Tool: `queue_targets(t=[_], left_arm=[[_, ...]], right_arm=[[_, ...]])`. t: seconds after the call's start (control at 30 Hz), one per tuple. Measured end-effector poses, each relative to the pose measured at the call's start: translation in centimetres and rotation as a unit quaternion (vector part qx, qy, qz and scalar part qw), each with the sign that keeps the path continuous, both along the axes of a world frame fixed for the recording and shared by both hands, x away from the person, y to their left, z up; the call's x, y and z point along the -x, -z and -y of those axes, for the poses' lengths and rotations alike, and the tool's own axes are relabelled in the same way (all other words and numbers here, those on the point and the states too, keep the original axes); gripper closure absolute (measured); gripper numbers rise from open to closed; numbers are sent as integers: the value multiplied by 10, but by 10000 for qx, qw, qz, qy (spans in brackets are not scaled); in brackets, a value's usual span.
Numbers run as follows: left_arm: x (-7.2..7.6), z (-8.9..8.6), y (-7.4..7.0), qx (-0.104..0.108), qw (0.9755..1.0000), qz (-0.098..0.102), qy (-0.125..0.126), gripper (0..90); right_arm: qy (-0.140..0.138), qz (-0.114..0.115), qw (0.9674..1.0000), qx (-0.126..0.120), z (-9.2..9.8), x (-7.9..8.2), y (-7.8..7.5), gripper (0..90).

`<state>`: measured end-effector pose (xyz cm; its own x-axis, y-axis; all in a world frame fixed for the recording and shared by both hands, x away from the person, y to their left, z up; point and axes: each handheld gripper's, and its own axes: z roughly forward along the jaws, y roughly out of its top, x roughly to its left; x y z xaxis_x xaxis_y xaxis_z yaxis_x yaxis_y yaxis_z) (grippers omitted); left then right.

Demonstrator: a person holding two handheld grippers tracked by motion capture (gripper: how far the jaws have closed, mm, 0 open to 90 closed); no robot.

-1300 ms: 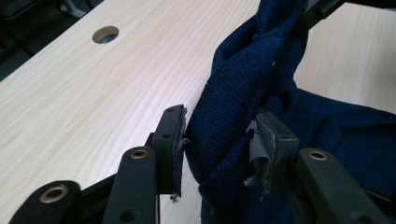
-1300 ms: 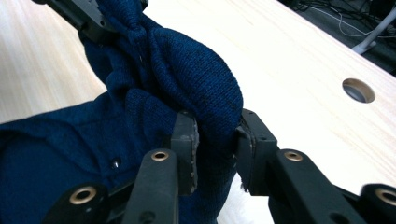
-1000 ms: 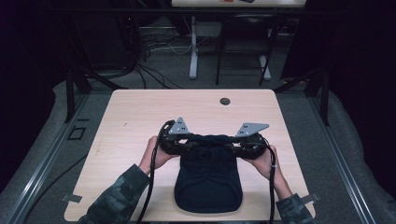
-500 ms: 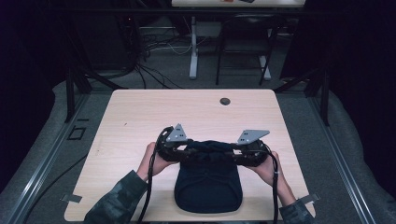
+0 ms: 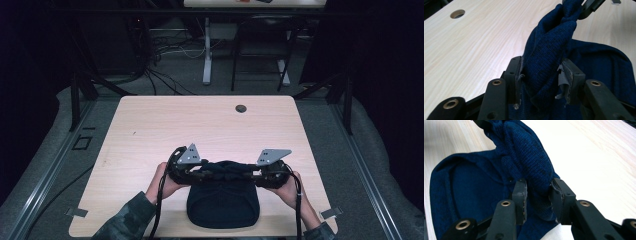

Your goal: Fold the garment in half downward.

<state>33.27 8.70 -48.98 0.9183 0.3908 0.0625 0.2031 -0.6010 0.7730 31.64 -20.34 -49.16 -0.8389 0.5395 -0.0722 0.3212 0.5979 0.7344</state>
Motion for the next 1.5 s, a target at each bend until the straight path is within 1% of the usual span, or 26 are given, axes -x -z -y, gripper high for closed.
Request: queue_targets(t=[0.07,0.13,0.2,0.3,0.37,0.4,0.43,0.5,0.57,0.63,0.73,0.77,0.8,0.83,0.93,0.97,1.0,1.03,1.07,1.1,1.17,1.2,1.3,1.4,1.43,1.5], left_arm=[[4,0,3,-10,10000,-22,46,574],[10,1,7,2,9999,-59,96,574],[12,1,11,50,9999,-100,115,574],[16,1,18,107,9996,-169,220,574],[19,0,23,87,9994,-227,259,573],[19,0,23,87,9994,-227,259,572],[20,0,25,111,9993,-254,269,571],[22,-1,28,64,9989,-339,325,571],[24,-1,33,33,9987,-402,320,569],[27,-1,38,67,9983,-490,301,568],[30,-2,42,80,9981,-527,318,566],[31,-2,43,86,9980,-544,303,565],[32,-2,45,97,9978,-576,300,564],[33,-2,47,111,9977,-600,293,562],[37,-3,51,71,9975,-626,308,559],[38,-3,53,95,9974,-647,292,555],[39,-4,55,61,9971,-692,319,551],[39,-4,55,61,9971,-692,319,547],[41,-5,58,88,9968,-740,302,545],[41,-5,58,88,9968,-740,302,541],[43,-6,60,100,9966,-766,288,535],[44,-8,62,116,9963,-801,277,530],[47,-10,63,120,9962,-823,252,525],[51,-12,65,125,9961,-847,233,525],[51,-13,66,113,9961,-844,241,525],[53,-14,68,118,9960,-862,222,525]], right_arm=[[-22,-14,10000,42,1,6,3,664],[-26,-52,10000,31,1,9,5,664],[-30,-100,9999,50,1,13,9,662],[-51,-146,9998,125,1,18,14,659],[-55,-176,9997,151,2,21,17,652],[-55,-176,9997,151,2,21,17,652],[-72,-250,9995,176,1,24,20,646],[-69,-259,9995,187,1,25,22,645],[-98,-301,9992,252,0,28,26,645],[-113,-387,9987,297,-2,32,32,645],[-146,-448,9985,295,-2,34,36,646],[-149,-470,9982,346,-2,35,37,646],[-135,-489,9982,309,-2,36,39,646],[-157,-525,9979,345,-2,37,40,645],[-148,-543,9978,341,-2,40,43,645],[-160,-540,9978,363,-3,41,44,644],[-164,-552,9977,364,-3,43,47,643],[-164,-552,9977,364,-3,43,47,643],[-152,-580,9976,344,-3,44,48,642],[-179,-604,9973,384,-3,45,49,639],[-157,-589,9974,381,-3,46,49,636],[-174,-568,9972,444,-3,48,50,627],[-199,-569,9969,512,-4,52,50,614],[-204,-560,9969,512,-4,54,51,612],[-188,-564,9971,464,-4,55,52,611],[-201,-564,9969,506,-4,56,53,610]])
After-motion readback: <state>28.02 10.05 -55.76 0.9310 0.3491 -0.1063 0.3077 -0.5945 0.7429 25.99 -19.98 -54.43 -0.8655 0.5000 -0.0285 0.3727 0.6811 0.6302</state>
